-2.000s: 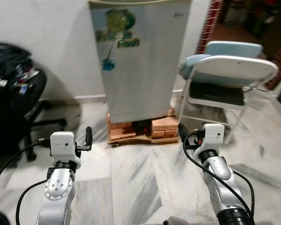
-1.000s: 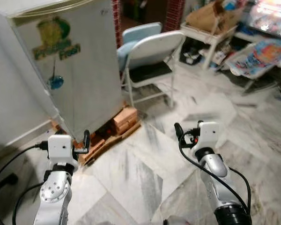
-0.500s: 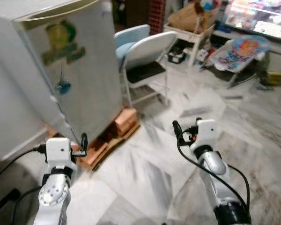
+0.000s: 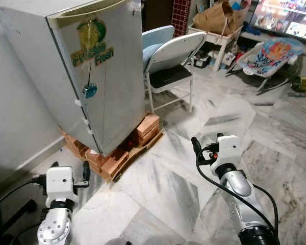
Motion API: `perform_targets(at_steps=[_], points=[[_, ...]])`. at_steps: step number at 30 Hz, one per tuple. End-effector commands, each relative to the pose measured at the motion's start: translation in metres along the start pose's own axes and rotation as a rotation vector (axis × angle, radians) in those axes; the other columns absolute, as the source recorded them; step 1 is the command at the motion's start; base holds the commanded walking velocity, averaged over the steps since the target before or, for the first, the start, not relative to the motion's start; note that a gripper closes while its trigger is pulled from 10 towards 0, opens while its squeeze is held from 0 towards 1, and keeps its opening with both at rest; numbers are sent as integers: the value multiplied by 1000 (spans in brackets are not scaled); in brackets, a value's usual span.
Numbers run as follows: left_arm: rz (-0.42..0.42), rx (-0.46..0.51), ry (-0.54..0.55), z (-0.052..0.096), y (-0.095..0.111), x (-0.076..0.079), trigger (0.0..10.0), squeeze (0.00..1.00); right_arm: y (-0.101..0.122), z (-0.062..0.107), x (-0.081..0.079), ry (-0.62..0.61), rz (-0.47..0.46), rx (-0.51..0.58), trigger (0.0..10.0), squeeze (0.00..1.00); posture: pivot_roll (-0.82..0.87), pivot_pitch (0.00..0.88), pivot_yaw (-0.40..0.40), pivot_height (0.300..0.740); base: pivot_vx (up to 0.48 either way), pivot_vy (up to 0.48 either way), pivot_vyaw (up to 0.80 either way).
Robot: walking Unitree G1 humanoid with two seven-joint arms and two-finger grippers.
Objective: Restocking fridge
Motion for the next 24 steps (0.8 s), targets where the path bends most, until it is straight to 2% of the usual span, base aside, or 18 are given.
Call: perform_targets(at_steps=[1, 6, 13, 20, 24], points=[[-1, 13, 10, -1, 2, -1, 10000, 0, 3, -3, -1, 14, 8, 6, 10000, 0, 6, 10, -20, 740, 0, 0, 0], [12, 19, 25, -1, 2, 1, 10000, 0, 4, -5, -2, 30, 15, 5, 10000, 0, 12, 13, -45, 740, 0, 0, 0], [22, 9, 17, 0, 0, 4, 10000, 0, 4, -7, -2, 32, 19, 4, 10000, 0, 13, 16, -33, 740, 0, 0, 0], [1, 24, -6, -5, 5, 3, 10000, 0, 4, -7, -5, 26, 10, 10, 10000, 0, 6, 19, -17, 740, 0, 337, 0], [-11, 23, -25, -6, 5, 6, 10000, 0, 4, -6, -4, 21, 8, 11, 10000, 0, 1, 25, -5, 740, 300, 375, 0]])
Point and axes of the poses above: a point about 5 cm out from each wrist's last joint towards the gripper, its own z axis pointing back from the gripper into the wrist, its own y axis along the axis of the wrist's last joint, x = y × z, the point moved 3 cm from there along -z, pointing out of the wrist towards the gripper, and after that the axes turned 7 degrees about z, right-handed, at the moved point
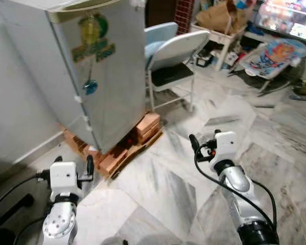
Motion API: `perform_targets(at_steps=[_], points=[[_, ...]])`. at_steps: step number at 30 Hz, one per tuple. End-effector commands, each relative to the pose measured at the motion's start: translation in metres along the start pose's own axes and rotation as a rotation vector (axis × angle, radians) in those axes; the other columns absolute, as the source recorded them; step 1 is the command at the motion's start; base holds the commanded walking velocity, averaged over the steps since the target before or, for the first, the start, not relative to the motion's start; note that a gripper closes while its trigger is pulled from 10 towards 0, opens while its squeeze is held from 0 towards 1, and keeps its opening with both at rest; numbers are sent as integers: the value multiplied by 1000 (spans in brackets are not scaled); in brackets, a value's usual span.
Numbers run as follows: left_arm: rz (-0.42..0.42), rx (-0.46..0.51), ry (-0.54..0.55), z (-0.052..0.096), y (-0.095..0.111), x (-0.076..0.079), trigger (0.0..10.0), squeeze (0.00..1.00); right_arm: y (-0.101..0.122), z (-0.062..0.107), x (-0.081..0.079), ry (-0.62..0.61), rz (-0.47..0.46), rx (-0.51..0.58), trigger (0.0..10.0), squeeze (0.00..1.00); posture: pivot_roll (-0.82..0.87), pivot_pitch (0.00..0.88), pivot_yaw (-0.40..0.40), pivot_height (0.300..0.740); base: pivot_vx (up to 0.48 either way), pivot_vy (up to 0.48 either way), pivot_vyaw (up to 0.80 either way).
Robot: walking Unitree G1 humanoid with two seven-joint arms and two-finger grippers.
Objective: Restocking fridge
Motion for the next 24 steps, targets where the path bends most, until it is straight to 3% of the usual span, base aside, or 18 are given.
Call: perform_targets(at_steps=[1, 14, 24], points=[[-19, -13, -9, 0, -3, 0, 10000, 0, 1, 0, 0, -7, -2, 5, 10000, 0, 2, 26, -6, 740, 311, 368, 0], [-10, -4, -45, -2, -1, 9, 10000, 0, 1, 0, 1, -18, -6, 10, 10000, 0, -2, 31, 1, 740, 424, 20, 0], [3, 0, -48, -5, -1, 12, 10000, 0, 3, -1, 5, -26, 1, 15, 10000, 0, -10, 32, 2, 740, 377, 292, 0]])
Point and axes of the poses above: a point about 5 cm out from each wrist's last joint towards the gripper, its own z axis pointing back from the gripper into the wrist, its own y axis along the axis of the wrist's last joint, x = y × z, the point moved 3 cm from there along -z, pointing out of the wrist towards the gripper, and after that the axes turned 7 degrees about z, right-handed, at the moved point
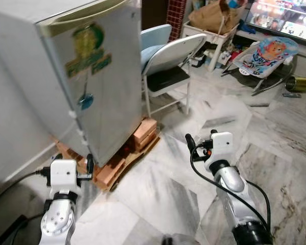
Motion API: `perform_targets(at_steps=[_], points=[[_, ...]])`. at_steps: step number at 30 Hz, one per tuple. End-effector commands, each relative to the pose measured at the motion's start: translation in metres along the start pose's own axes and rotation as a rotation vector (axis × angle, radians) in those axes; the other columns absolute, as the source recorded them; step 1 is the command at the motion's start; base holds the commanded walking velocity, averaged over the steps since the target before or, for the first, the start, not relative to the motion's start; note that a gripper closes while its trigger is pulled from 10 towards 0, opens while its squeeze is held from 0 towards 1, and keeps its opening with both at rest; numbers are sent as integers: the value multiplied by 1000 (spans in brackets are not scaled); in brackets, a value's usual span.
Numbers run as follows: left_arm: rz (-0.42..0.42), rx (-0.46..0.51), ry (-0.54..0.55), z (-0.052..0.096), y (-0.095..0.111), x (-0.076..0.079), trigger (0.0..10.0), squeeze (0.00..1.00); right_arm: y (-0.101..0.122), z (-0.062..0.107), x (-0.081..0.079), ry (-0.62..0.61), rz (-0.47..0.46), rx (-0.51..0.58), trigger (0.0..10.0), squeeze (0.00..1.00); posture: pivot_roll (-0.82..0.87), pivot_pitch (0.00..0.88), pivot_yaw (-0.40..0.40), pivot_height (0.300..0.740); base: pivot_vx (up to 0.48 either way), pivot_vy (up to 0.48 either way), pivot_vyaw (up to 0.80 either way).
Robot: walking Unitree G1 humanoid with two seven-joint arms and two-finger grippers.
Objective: Restocking fridge
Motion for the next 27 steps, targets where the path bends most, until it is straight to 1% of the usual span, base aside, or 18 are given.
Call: perform_targets(at_steps=[1, 3, 7, 14, 17, 19, 21, 24, 27], points=[[-18, 2, 32, 1, 1, -12, 10000, 0, 8, -4, -8, 18, -8, 31, 10000, 0, -11, 32, 2, 740, 307, 368, 0], [-14, 1, 34, 0, 1, -12, 10000, 0, 8, -4, -7, 17, -6, 31, 10000, 0, -12, 34, 3, 740, 287, 384, 0], [-10, -1, 38, -1, 1, -13, 10000, 0, 9, -5, -6, 13, -2, 34, 10000, 0, -12, 33, 4, 740, 0, 437, 0], [-33, 25, 18, -3, 5, -12, 10000, 0, 11, -6, -3, 2, -3, 41, 10000, 0, -17, 41, 15, 740, 0, 443, 0], [-51, 26, 27, -1, 4, -11, 10000, 0, 9, -4, -2, 1, -5, 32, 10000, 0, -16, 43, 12, 740, 0, 0, 0], [-43, 31, 28, 0, 4, -10, 10000, 0, 8, -3, -3, 4, -5, 28, 10000, 0, -16, 43, 12, 740, 0, 0, 0], [-35, 14, 62, 3, 1, -14, 10000, 0, 7, -3, -3, 6, -5, 26, 10000, 0, -13, 46, 8, 740, 0, 0, 0], [-29, 4, 71, 8, -2, -17, 10000, 0, 6, -2, -4, 10, -6, 20, 10000, 0, -11, 46, 4, 740, 0, 0, 0], [-30, -1, 71, 9, -3, -17, 10000, 0, 5, -3, -5, 16, -5, 16, 10000, 0, -11, 46, 4, 740, 0, 0, -142]])
Point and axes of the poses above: a point about 5 cm out from each wrist's last joint towards the gripper, its own z axis pointing back from the gripper into the wrist, its own y axis along the axis of the wrist's last joint, x = y × z, the point moved 3 cm from there along -z, pointing out of the wrist towards the gripper, and after that the axes turned 7 degrees about z, right-handed, at the moved point
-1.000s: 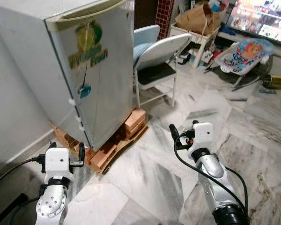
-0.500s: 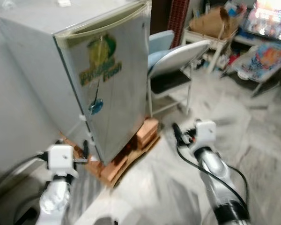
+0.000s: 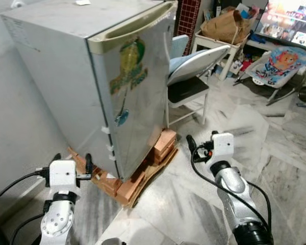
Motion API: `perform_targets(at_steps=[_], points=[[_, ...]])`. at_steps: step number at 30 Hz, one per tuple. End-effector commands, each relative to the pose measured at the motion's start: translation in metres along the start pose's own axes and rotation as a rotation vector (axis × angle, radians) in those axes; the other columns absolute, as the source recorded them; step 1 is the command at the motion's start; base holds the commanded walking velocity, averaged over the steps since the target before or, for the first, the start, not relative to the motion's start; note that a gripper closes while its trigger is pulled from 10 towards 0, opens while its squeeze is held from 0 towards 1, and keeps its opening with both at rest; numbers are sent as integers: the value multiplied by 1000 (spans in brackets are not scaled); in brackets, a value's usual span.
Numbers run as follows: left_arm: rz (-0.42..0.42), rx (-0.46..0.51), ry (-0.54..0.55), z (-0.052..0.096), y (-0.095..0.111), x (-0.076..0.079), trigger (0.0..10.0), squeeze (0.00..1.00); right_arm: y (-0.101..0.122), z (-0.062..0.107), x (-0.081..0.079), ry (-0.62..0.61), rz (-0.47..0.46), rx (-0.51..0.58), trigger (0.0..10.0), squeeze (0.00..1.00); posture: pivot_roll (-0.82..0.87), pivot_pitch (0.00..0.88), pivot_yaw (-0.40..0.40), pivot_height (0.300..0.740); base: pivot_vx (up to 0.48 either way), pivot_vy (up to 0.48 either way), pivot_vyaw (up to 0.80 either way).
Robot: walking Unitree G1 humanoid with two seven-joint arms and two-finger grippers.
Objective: Restocking fridge
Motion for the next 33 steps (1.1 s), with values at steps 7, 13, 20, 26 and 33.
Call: perform_targets(at_steps=[7, 13, 20, 26, 33], points=[[17, 2, -3, -1, 2, 4, 10000, 0, -1, 1, 6, -17, 1, -8, 10000, 0, -10, 41, 5, 740, 0, 0, -421], [12, 4, -17, -2, 2, 3, 10000, 0, -1, 2, 7, -16, 3, -8, 10000, 0, -12, 42, 4, 740, 0, 374, -335], [4, 16, -46, -4, 5, 10, 10000, 0, 0, 1, 7, -14, 4, -6, 10000, 0, -14, 43, 7, 740, 185, 414, 0], [-10, 36, -81, -4, 8, 16, 10000, 0, -1, 1, 6, -9, 9, -11, 10000, 0, -15, 43, 8, 740, 382, 130, -533], [29, 17, -110, -3, 5, 26, 10000, 0, -2, 1, 7, -12, 9, -13, 10000, 0, -12, 46, 10, 740, 459, 0, -800]])
Point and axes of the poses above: a point about 5 cm out from each wrist's last joint towards the gripper, its own z axis pointing back from the gripper into the wrist, its own y axis along the axis of the wrist's last joint, x = y × z, the point moved 3 cm from there along -z, pointing out of the wrist towards the gripper, and after that the axes turned 7 degrees about z, right-handed, at the moved point
